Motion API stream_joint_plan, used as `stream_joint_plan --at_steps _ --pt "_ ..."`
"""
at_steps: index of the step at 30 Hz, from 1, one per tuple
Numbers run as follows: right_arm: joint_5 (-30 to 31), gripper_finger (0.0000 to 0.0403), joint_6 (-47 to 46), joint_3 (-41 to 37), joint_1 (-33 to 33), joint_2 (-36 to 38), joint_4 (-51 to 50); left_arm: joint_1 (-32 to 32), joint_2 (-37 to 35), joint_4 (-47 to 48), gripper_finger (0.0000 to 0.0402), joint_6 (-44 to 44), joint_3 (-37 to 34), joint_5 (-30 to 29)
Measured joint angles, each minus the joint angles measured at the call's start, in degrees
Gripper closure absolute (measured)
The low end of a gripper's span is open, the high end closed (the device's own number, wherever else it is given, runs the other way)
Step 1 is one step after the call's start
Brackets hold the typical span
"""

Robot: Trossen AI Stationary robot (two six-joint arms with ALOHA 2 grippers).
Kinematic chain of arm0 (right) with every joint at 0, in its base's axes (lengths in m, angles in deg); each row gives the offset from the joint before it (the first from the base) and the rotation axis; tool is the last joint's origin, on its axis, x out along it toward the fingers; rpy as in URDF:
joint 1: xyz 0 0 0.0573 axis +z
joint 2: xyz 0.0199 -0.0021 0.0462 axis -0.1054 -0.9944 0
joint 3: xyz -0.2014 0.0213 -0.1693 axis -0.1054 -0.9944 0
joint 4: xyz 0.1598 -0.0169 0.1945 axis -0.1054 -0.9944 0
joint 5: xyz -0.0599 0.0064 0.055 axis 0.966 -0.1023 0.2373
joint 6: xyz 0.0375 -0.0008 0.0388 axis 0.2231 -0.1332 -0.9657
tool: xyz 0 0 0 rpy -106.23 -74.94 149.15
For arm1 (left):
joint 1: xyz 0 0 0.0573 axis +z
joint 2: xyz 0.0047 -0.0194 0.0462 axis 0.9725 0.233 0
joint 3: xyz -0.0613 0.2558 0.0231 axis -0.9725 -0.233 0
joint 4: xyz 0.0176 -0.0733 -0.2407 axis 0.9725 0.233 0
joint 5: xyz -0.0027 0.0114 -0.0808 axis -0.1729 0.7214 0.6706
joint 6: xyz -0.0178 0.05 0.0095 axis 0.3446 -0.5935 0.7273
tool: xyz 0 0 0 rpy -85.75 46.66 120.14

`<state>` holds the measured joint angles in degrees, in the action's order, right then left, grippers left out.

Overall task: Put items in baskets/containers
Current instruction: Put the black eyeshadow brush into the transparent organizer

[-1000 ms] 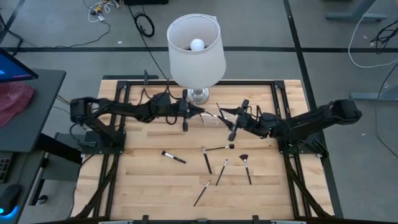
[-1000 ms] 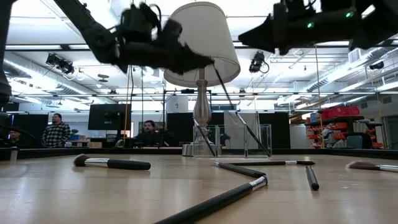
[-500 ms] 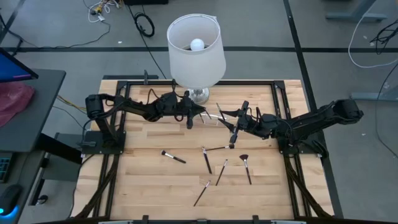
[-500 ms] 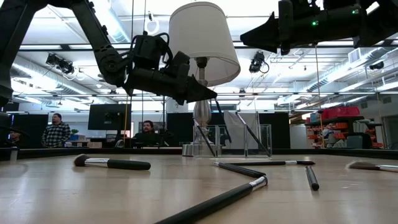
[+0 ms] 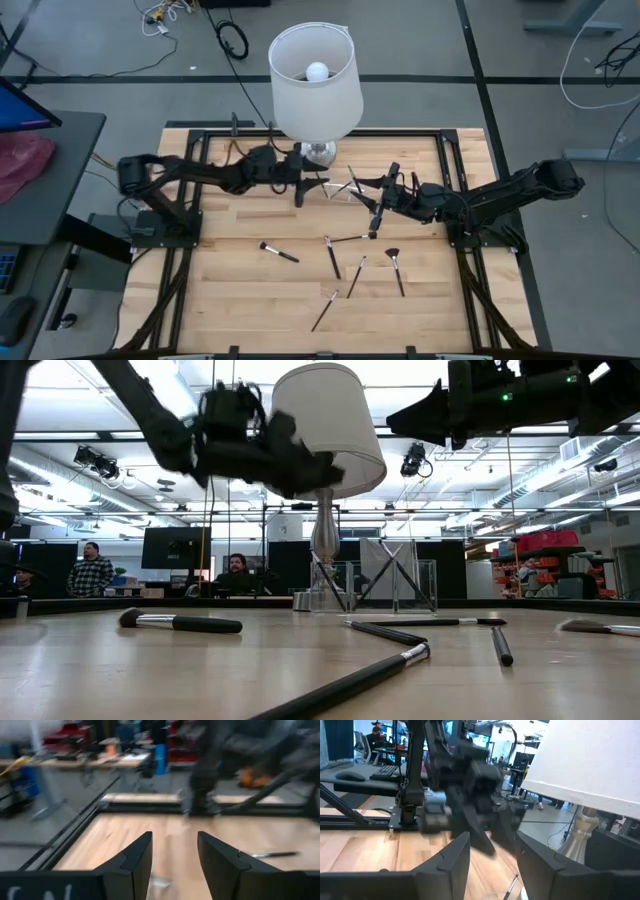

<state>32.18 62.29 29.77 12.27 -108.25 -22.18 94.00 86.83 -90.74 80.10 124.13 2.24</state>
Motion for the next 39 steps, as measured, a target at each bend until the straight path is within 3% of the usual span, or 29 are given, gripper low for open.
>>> stream_joint_plan --at_steps 4,8,11,13,16,19,22,27,32,39 --pt "-0.5 0.0246 -2.6 0.0 0.0 0.0 -2.2 -0.9 -8.7 10.4 0.0245 -0.8 0.0 6.3" --pt "-4.0 0.0246 -6.3 0.0 0.0 0.0 -3.3 -1.4 -16.8 30.0 0.0255 -6.9 0.1 7.6" --pt "-4.9 0.0246 -9.0 0.0 0.0 0.0 -3.5 -2.3 -20.0 44.5 0.026 -9.2 0.0 7.7" --pt "-4.9 0.0246 -9.7 0.0 0.0 0.0 -3.8 -4.0 -20.1 48.1 0.0261 -9.3 -0.4 9.3" --pt "-5.9 0.0246 -11.9 0.0 0.0 -0.5 -5.1 -7.9 -19.1 44.8 0.0262 -11.2 -3.5 14.9" --pt "-11.3 0.0246 -12.2 0.0 0.5 -2.3 -5.6 -12.7 -16.6 35.3 0.0262 -12.3 -8.2 15.6" --pt "-20.5 0.0246 -13.3 0.0 2.2 -5.4 -5.1 -16.3 -15.0 27.1 0.0262 -12.5 -11.5 11.1" --pt "-34.5 0.0246 -18.0 0.1 8.0 -13.8 2.0 -19.7 -14.9 26.0 0.0262 -9.0 -13.5 2.4" --pt "-34.9 0.0246 -8.7 0.1 13.8 -23.3 2.1 -20.6 -14.9 26.0 0.0262 -7.8 -13.6 2.1" --pt "-32.9 0.0246 -4.6 0.1 13.9 -32.2 -1.8 -20.6 -14.9 25.1 0.0262 -7.7 -13.6 2.0"
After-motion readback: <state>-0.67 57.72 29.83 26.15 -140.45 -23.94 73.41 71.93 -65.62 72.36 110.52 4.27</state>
